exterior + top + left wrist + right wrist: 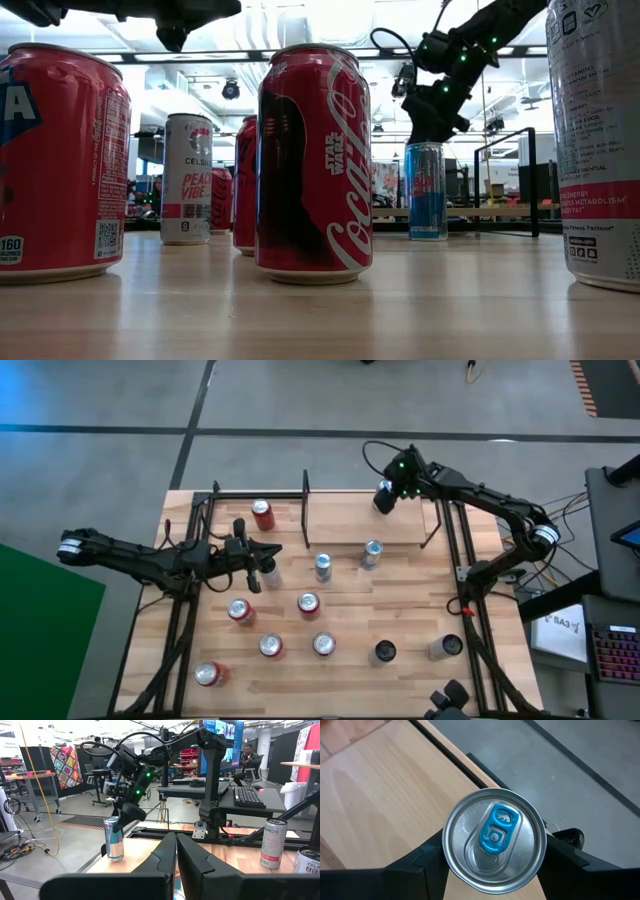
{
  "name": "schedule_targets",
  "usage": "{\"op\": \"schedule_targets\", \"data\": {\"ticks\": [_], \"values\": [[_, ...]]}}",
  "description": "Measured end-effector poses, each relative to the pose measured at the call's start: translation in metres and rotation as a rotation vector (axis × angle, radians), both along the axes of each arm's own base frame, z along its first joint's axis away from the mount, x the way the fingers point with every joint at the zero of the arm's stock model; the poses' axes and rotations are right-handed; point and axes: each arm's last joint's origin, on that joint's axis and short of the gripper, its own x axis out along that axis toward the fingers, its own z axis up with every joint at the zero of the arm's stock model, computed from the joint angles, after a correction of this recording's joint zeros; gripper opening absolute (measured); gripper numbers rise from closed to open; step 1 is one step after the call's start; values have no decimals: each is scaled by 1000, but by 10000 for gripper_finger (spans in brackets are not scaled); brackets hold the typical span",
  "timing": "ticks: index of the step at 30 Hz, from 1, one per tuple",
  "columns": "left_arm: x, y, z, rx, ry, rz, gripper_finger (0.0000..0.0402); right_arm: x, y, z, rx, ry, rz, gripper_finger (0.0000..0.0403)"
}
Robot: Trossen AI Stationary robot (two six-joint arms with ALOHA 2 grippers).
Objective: Place canned beverage on shelf
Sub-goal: Put the white and blue soda can on the shelf
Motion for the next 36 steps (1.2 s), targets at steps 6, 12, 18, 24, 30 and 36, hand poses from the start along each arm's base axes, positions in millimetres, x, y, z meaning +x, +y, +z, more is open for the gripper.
{"op": "schedule_targets", "data": {"ticks": [6, 12, 18, 24, 30, 36], "values": [[0, 0, 0, 0, 0, 0, 0, -1, 1, -6, 0, 12, 10, 225], [0, 0, 0, 0, 0, 0, 0, -1, 1, -10, -7, 5, 10, 226], [0, 0, 0, 0, 0, 0, 0, -1, 1, -10, -6, 7, 11, 231], [0, 0, 0, 0, 0, 0, 0, -1, 1, -9, -6, 9, 12, 257], [0, 0, 0, 0, 0, 0, 0, -1, 1, -10, -3, 14, 6, 264], [0, 0, 0, 0, 0, 0, 0, -1, 1, -10, 4, 5, -3, 272]]}}
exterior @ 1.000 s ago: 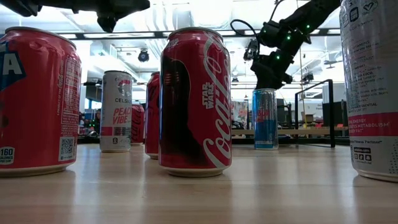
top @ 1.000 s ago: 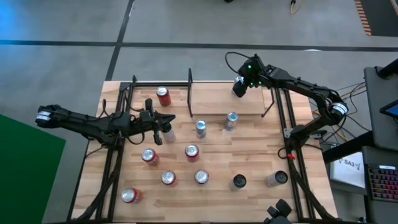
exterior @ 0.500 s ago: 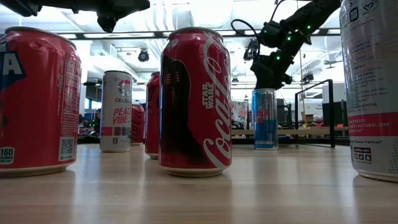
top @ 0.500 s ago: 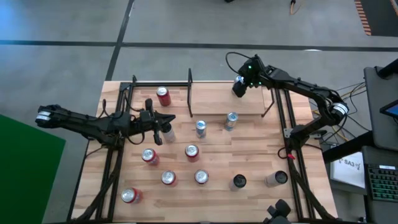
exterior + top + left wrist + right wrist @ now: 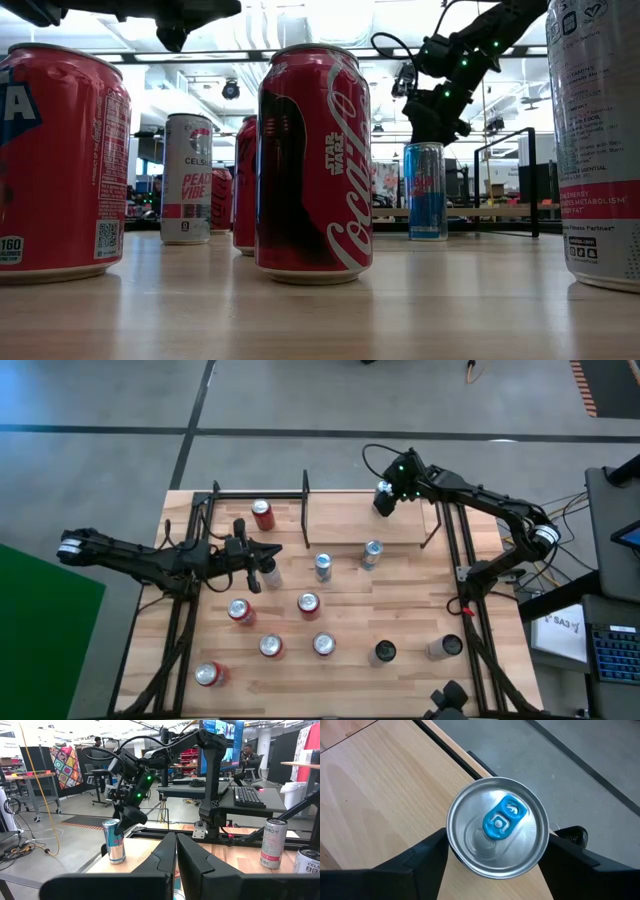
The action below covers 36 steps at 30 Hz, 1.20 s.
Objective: Place canned beverage on shelf
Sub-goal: Put the white and blue soda can on the shelf
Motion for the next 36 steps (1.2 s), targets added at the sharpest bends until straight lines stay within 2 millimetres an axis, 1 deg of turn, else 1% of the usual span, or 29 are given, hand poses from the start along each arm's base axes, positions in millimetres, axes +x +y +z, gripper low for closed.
{"op": "schedule_targets", "data": {"ticks": [3, 6, 11, 16, 21, 26, 32, 36], "values": [[0, 0, 0, 0, 0, 0, 0, 0, 0, 1, 0, 0, 0, 278], [0, 0, 0, 0, 0, 0, 0, 0, 0, 7, -15, -8, -1, 278], [0, 0, 0, 0, 0, 0, 0, -3, 3, 28, -47, -34, 2, 277], [0, 0, 0, 0, 0, 0, 0, -9, 9, 52, -49, -57, -11, 276], [0, 0, -1, 2, 13, -1, 0, -13, 26, 74, -70, -112, 1, 276], [0, 0, -2, -3, 12, -1, 0, -11, 53, 90, -89, -177, 60, 271], [0, 0, -1, -6, 8, -1, 0, -3, 82, 92, -42, -186, 139, 243], [0, 0, -1, -5, 8, -1, 0, 0, 93, 84, 11, -150, 157, 218]]}}
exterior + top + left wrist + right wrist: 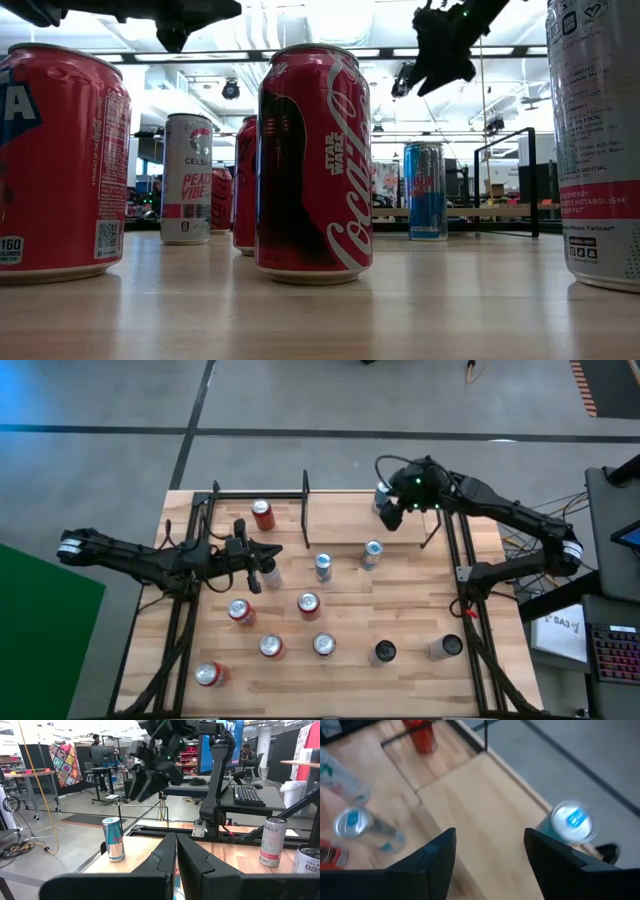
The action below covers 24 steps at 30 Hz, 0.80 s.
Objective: Place canned beverage on shelf
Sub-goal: Put the white and blue soda can on the shelf
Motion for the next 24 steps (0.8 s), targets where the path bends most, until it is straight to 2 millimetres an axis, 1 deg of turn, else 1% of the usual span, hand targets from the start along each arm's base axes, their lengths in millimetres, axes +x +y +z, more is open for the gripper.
{"op": "schedule_targets", "data": {"ticks": [3, 8, 21, 24], "values": [[0, 0, 0, 3, 1, 0, 0, 0, 3, -9, 45, 52, -2, 196], [0, 0, 0, 26, 7, 2, 0, 0, 3, -27, 100, 125, -18, 152], [0, 0, 2, 72, 3, 6, 0, -5, 3, -63, 139, 217, -37, 18], [0, 0, 2, 73, 3, 6, 0, -9, -1, -68, 117, 245, -81, 10]]}}
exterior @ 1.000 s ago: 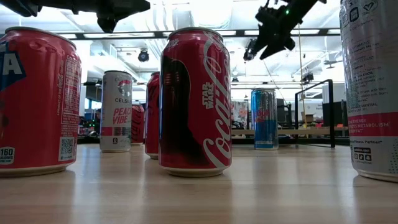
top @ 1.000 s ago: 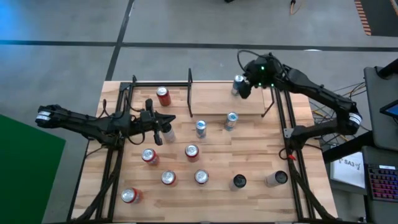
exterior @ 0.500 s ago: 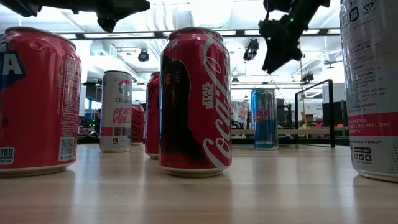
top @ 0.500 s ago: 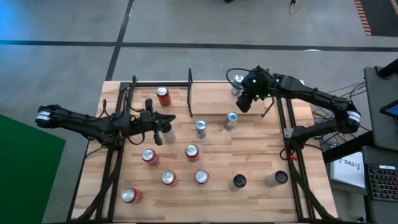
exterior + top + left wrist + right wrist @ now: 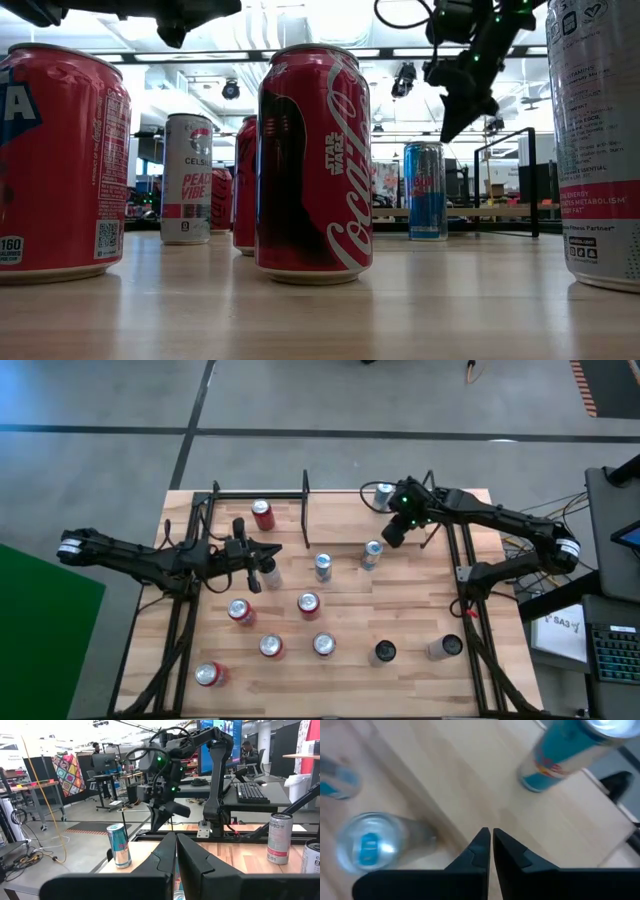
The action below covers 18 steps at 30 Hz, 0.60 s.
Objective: Place canned beverage on shelf
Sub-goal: Put the white and blue soda can on the shelf
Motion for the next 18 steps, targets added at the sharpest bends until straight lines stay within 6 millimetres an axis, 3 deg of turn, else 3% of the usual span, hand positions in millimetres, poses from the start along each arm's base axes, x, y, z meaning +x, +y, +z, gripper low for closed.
{"op": "schedule_targets", "data": {"ticks": [18], "values": [[0, 0, 0, 8, 4, 1, 0, -10, -33, 0, -114, -73, -86, 9]]}}
